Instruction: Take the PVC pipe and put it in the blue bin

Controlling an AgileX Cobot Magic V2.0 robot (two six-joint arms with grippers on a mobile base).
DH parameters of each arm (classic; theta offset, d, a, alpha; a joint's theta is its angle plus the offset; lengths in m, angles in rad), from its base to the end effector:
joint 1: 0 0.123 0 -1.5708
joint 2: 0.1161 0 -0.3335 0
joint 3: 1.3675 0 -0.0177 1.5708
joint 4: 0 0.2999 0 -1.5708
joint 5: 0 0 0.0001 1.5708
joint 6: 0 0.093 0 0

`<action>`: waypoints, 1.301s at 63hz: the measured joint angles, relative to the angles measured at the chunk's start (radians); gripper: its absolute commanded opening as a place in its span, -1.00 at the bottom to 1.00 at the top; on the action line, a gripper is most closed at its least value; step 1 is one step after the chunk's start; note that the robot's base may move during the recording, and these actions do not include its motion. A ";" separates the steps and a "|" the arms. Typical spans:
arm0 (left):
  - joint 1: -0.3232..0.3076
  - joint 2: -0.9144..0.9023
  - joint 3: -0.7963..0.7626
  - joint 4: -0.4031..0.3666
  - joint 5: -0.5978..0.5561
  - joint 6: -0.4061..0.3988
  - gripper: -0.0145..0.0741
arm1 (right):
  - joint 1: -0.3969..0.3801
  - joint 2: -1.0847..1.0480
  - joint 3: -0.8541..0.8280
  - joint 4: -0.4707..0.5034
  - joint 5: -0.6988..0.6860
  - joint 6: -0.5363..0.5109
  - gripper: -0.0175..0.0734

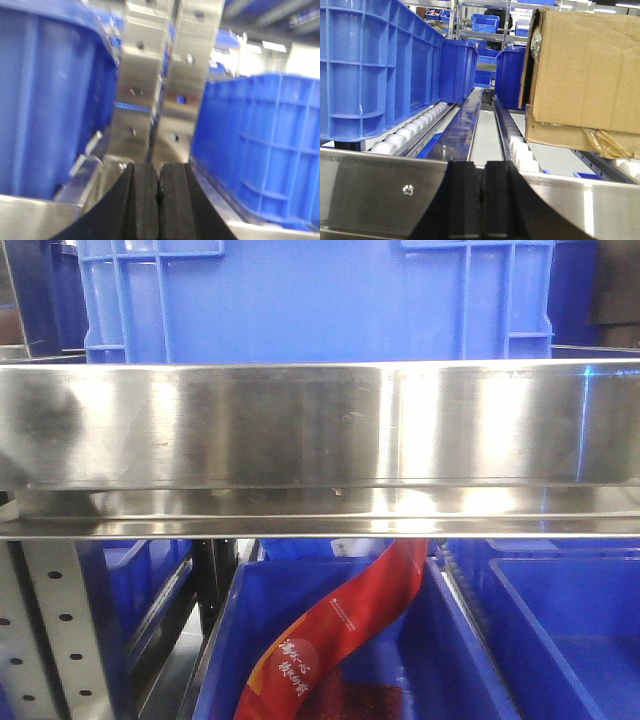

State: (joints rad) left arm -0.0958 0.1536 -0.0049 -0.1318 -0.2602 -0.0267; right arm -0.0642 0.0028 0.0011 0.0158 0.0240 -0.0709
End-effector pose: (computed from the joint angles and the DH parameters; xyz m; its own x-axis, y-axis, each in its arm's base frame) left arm 0.0701 -0.0036 0.2291 0.1825 -0.1717 -0.9681 0.0917 0.9833 -0.1571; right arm 0.0590 -0.0038 0.2106 0.0555 -0.0588 -0.9967 0.0669 0.9962 -0.0550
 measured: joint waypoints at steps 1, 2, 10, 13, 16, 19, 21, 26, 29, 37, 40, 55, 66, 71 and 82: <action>0.004 -0.033 0.002 0.000 0.026 0.000 -0.92 | 0.000 0.000 0.000 0.000 0.000 0.000 -0.97; 0.006 -0.051 0.002 0.000 0.042 0.000 -0.92 | 0.000 0.000 0.000 0.000 0.000 0.000 -0.97; 0.011 -0.142 0.004 0.002 0.178 0.000 -0.92 | 0.000 0.000 0.000 0.000 0.003 0.000 -0.97; 0.011 -0.146 0.004 0.017 0.203 0.000 -0.92 | 0.000 0.000 0.000 0.000 0.003 0.000 -0.97; 0.013 -0.146 0.007 0.042 0.211 0.000 -0.92 | 0.000 0.000 0.000 0.000 0.003 0.000 -0.97; 0.018 -0.148 0.008 0.078 0.210 -0.002 -0.92 | 0.000 0.000 0.000 0.000 0.005 0.000 -0.97; 0.025 -0.148 0.008 0.099 0.202 -0.007 -0.92 | 0.000 0.000 0.000 0.000 0.005 0.000 -0.97; 0.041 -0.148 0.008 0.124 0.189 -0.019 -0.92 | 0.000 0.000 0.000 0.000 0.005 0.000 -0.97; 0.050 -0.148 0.008 0.132 0.187 -0.031 -0.92 | 0.000 0.000 0.000 0.000 0.005 0.000 -0.97; 0.093 -0.148 0.008 0.132 0.211 -0.087 -0.92 | 0.000 0.000 0.000 0.000 0.005 0.000 -0.97; 0.108 -0.148 0.008 0.132 0.219 -0.096 -0.92 | 0.000 0.000 0.000 0.000 0.005 0.000 -0.97; 0.108 -0.148 0.008 0.144 0.260 -0.082 -0.92 | 0.000 0.000 0.000 0.000 0.005 0.000 -0.97; 0.108 -0.148 0.008 0.132 0.297 -0.078 -0.92 | 0.000 0.000 0.000 0.000 0.005 0.000 -0.97; 0.108 -0.148 0.008 0.132 0.297 -0.077 -0.92 | 0.000 0.000 0.000 0.000 0.005 0.000 -0.97; 0.108 -0.148 0.008 0.132 0.297 -0.076 -0.92 | 0.000 0.000 0.000 0.000 0.005 0.000 -0.97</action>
State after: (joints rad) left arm 0.0123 0.0059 0.0026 0.0000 0.0363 -0.1023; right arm -0.0642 0.0028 0.0011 0.0158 0.0290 -0.0709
